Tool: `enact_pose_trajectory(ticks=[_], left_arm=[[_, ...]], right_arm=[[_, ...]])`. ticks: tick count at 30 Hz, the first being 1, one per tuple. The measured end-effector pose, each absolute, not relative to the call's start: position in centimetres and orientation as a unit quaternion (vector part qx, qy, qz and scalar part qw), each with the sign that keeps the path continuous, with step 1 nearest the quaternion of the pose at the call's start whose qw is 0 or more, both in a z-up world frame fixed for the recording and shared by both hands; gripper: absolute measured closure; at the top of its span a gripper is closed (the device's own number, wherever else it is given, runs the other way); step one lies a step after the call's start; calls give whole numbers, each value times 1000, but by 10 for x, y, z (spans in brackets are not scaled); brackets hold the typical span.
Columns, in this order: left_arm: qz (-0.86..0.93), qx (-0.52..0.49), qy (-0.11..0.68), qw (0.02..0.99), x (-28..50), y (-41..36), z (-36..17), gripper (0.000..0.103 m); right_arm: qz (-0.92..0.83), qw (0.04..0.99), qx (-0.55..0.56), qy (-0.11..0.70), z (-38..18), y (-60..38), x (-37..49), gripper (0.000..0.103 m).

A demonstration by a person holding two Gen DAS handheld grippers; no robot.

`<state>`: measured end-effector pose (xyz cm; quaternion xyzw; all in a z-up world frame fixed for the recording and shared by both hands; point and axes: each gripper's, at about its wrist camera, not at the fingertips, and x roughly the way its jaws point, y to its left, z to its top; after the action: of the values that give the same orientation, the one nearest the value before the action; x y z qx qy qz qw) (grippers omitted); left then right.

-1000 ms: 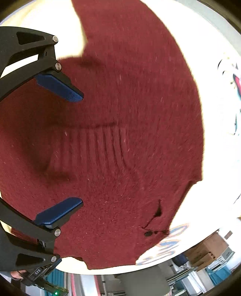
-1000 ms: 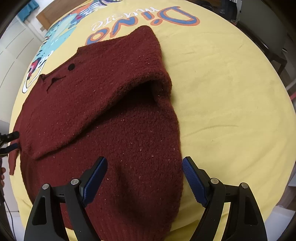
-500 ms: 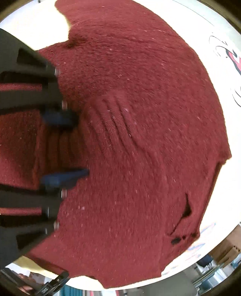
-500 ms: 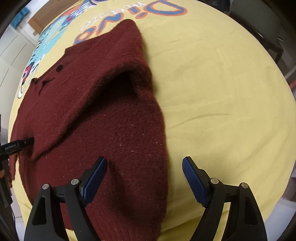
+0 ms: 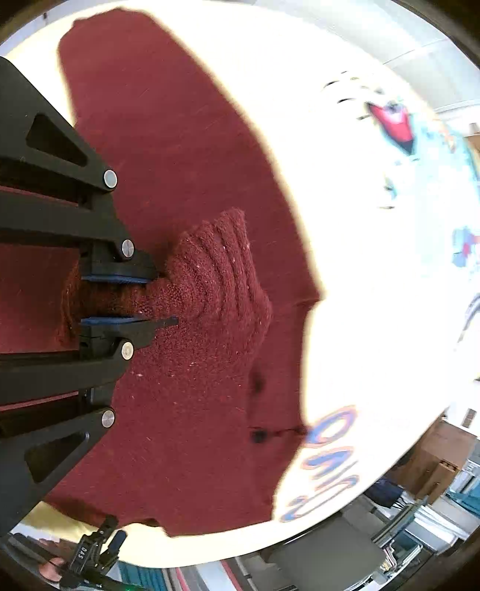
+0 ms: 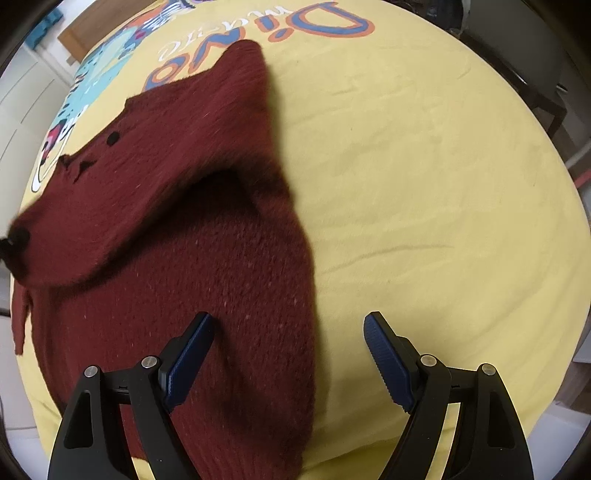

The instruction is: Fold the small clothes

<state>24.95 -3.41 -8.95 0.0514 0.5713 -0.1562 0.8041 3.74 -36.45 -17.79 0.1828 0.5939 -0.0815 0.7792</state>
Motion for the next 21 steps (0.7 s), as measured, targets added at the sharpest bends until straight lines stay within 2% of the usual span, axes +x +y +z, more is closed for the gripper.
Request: enact_pose_trajectory(ticks=[3, 10, 18, 19, 20, 21], left_arm=[[-130, 66, 559, 816, 260, -26, -84, 92], [-118, 54, 615, 777, 261, 3, -152, 92], [-130, 30, 615, 777, 262, 22, -151, 92], [-130, 33, 615, 777, 262, 22, -151, 92], [-131, 36, 615, 776, 262, 21, -152, 92], [-131, 42, 616, 776, 261, 21, -152, 92]], right_arm=[[-87, 782, 180, 590, -175, -368, 44, 19], [-77, 797, 199, 565, -161, -382, 91, 19], [-51, 786, 213, 577, -176, -393, 188, 20], [-49, 781, 213, 585, -181, -391, 194, 22], [-54, 771, 204, 601, -189, -388, 201, 32], [-52, 768, 194, 609, -196, -384, 208, 47]])
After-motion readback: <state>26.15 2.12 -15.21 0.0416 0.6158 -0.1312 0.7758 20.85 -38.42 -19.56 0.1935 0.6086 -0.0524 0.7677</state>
